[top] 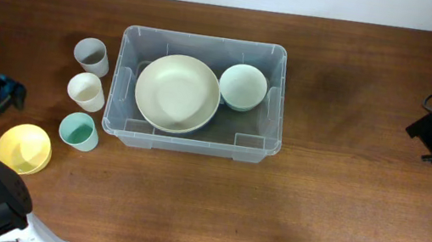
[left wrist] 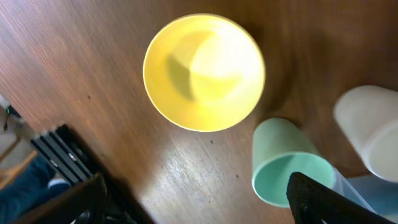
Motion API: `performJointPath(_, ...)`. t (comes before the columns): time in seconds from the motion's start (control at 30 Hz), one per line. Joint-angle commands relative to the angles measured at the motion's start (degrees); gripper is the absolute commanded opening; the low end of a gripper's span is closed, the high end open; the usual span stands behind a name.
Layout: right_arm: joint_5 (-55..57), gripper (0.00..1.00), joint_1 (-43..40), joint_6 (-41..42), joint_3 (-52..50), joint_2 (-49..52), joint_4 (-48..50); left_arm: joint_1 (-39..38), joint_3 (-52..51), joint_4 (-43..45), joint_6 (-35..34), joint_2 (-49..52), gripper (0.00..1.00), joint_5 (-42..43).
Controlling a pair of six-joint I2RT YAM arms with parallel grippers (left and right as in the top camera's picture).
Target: Pack container
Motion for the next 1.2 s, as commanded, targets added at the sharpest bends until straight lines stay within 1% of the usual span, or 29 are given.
performJointPath(0.0, 0.1, 0.99, -0.1, 0.2, -0.3, 0.2, 0.2, 1.9, -3.5, 1.8, -2.3, -1.0, 0.94, -0.7)
performJointPath(0.1, 0.1, 0.99, -0.1, 0.2, -0.3, 0.2, 0.1, 4.2, -6.7, 4.0, -2.3, -1.0, 0.94, -3.9)
performJointPath(0.27, 0.1, 0.99, -0.1, 0.2, -0.3, 0.2, 0.1, 6.7, -12.1, 5.1, -2.3, -1.0, 0.93, -3.9)
performJointPath(0.37, 0.1, 0.99, -0.1, 0.2, -0.3, 0.2, 0.1, 7.2, -16.4, 8.7, -2.3, -1.0, 0.94, -3.9)
performJointPath(0.47, 0.1, 0.99, -0.1, 0.2, -0.3, 0.2, 0.1, 7.2, -22.0, 14.5, -2.3, -1.0, 0.93, -3.3)
performJointPath(0.6, 0.1, 0.99, -0.1, 0.2, -0.3, 0.2, 0.2, 7.2, -26.3, 19.8, -2.3, -1.0, 0.93, -2.4)
performJointPath(1.17, 0.1, 0.99, -0.1, 0.2, -0.3, 0.2, 0.1, 7.3, -31.4, 30.7, -2.3, -1.0, 0.93, -2.4)
